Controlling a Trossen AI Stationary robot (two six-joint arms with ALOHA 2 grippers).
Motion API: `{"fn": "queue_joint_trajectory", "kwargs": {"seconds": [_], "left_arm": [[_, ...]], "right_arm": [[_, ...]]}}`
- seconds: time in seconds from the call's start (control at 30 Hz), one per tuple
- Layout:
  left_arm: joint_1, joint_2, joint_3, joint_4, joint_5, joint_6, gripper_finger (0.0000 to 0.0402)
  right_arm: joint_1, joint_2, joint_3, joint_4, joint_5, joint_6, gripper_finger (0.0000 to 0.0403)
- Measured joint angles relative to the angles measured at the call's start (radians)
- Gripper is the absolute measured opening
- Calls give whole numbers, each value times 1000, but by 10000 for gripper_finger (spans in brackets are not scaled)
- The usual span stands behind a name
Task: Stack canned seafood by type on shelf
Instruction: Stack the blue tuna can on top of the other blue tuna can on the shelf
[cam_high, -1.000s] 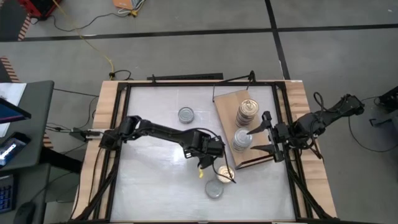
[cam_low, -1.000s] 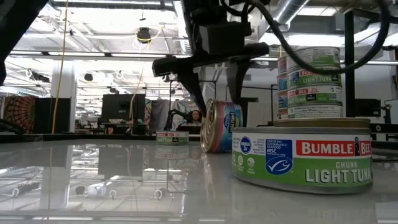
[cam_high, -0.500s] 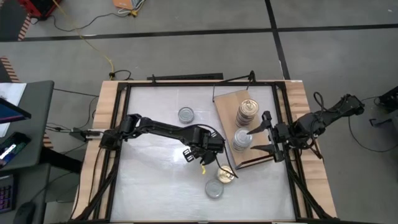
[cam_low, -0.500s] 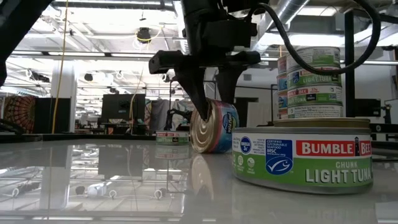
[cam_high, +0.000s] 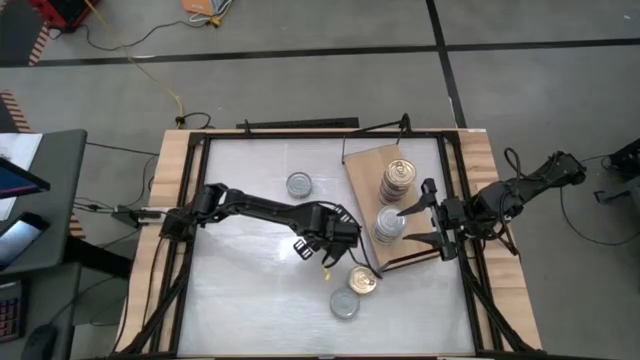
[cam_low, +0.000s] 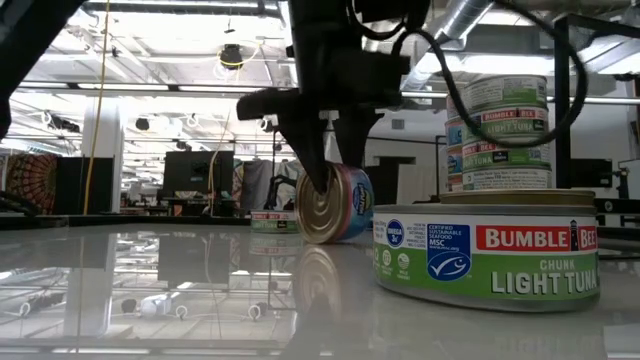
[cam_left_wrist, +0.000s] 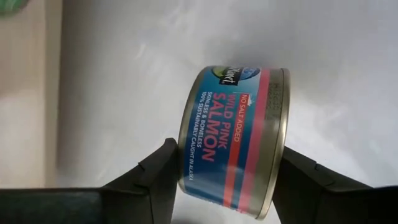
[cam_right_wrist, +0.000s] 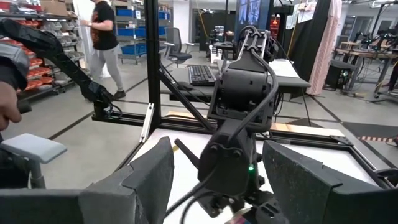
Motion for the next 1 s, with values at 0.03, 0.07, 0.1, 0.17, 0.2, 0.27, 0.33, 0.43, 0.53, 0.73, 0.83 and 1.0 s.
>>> {"fn": "queue_joint_trajectory", "kwargs": {"seconds": [0.03, 0.07, 0.1, 0.17, 0.2, 0.27, 0.33, 0.43, 0.53, 0.73, 0.83, 1.0], "left_arm": [[2, 0, -1, -2, -25, -2, 196], [5, 0, -1, -1, -48, -2, 193], [8, 0, -1, 0, -62, -1, 193], [14, 0, -1, 2, -90, -2, 193], [16, 0, -1, 2, -105, -6, 193], [23, 0, -1, 0, -119, -12, 193], [32, -6, -1, 0, -119, -16, 193], [50, -37, -1, 4, -120, -29, 193], [70, -89, -1, 8, -99, -62, 193], [123, -211, -1, 108, 46, -173, 193], [166, -267, -1, 222, 151, -286, 193], [265, -319, -1, 417, 305, -607, 196]], "right_arm": [[0, 0, 0, 0, 0, 1, 272], [0, 0, 0, 0, 0, 1, 272], [0, 0, 0, 0, 0, 2, 272], [0, 0, 0, 0, 0, 6, 272], [0, 0, 0, 0, 0, 13, 272], [1, -4, 0, -2, 0, 27, 272], [6, -20, 0, -12, 0, 30, 272], [23, -57, 0, -49, 26, 31, 272], [42, -101, 0, -104, 74, 32, 272], [68, -142, 0, -136, 98, 26, 272], [71, -140, 0, -139, 98, 23, 272], [71, -142, 0, -136, 105, 6, 272]]}}
